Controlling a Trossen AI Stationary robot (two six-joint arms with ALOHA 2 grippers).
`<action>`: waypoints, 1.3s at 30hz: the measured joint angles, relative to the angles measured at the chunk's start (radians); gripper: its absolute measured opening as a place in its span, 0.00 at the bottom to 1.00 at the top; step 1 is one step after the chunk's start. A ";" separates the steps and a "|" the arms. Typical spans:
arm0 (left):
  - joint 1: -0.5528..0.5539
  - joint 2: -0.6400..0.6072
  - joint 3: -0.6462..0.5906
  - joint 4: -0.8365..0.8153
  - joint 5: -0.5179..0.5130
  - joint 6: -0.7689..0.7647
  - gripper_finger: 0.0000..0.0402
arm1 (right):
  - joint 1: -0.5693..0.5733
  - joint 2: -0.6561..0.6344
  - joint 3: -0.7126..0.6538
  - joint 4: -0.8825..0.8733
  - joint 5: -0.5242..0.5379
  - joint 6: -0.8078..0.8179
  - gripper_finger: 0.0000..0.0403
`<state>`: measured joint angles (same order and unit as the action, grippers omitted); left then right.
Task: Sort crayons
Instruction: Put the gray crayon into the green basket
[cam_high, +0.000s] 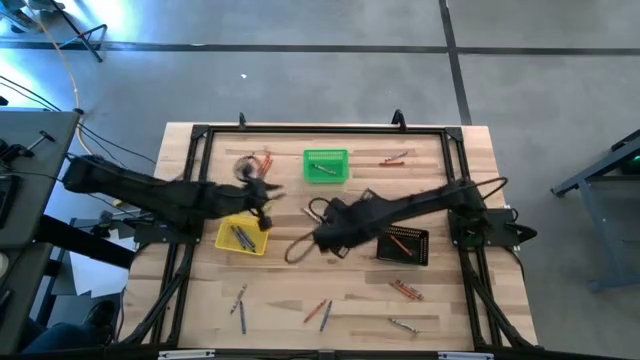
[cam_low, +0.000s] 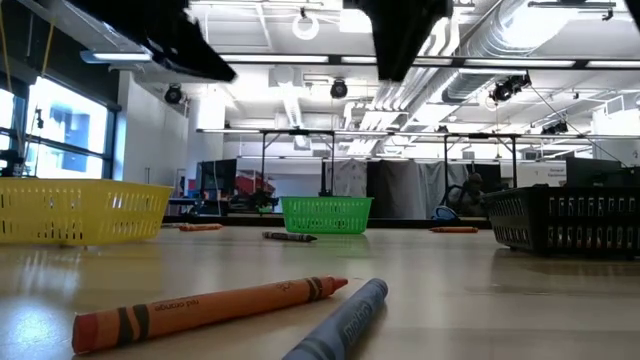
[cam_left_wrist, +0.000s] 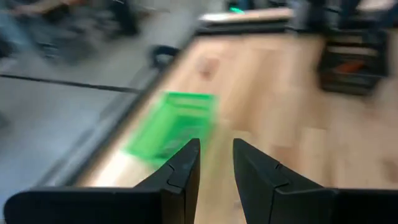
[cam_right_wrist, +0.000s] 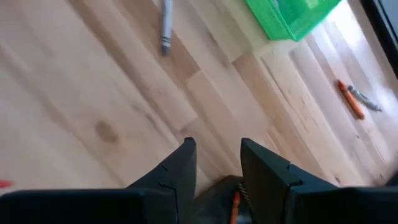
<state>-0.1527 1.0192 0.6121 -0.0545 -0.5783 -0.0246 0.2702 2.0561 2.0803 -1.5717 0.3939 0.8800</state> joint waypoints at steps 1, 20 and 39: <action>0.014 0.050 0.000 0.039 0.069 0.000 0.21 | 0.024 -0.011 0.000 0.002 0.014 0.009 0.29; 0.148 0.621 0.309 -0.213 0.438 0.186 0.21 | 0.251 -0.036 -0.133 0.000 -0.020 0.221 0.29; 0.255 0.807 0.454 -0.303 0.512 0.334 0.31 | 0.267 -0.036 -0.289 0.000 -0.086 0.212 0.29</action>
<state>0.1020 1.8258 1.0660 -0.3572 -0.0663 0.3089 0.5369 2.0197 1.7908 -1.5715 0.3076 1.0916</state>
